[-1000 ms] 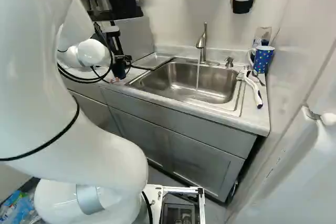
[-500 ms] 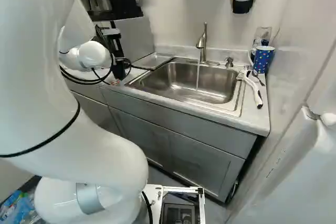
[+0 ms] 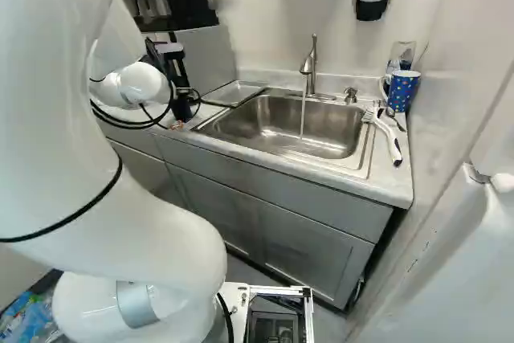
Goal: Rinse the cup and place it in the tray
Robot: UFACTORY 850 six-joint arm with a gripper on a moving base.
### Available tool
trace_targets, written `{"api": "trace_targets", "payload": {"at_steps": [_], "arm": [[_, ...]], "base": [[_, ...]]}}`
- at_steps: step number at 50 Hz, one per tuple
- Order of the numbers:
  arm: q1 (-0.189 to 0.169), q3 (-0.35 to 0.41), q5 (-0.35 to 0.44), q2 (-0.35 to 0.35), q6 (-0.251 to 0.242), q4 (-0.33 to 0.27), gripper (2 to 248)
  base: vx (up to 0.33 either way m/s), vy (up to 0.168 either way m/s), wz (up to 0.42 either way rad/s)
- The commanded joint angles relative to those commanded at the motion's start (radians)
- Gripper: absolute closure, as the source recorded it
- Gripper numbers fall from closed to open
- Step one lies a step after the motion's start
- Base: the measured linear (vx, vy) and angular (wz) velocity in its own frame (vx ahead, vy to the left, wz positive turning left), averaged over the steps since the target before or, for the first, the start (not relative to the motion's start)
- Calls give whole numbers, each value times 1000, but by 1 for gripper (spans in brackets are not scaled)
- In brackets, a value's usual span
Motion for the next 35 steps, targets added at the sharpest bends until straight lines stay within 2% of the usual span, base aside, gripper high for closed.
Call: {"api": "trace_targets", "payload": {"at_steps": [35], "arm": [[-97, -65, 0, 12, 0, 0, 126]], "base": [[0, 0, 0]]}}
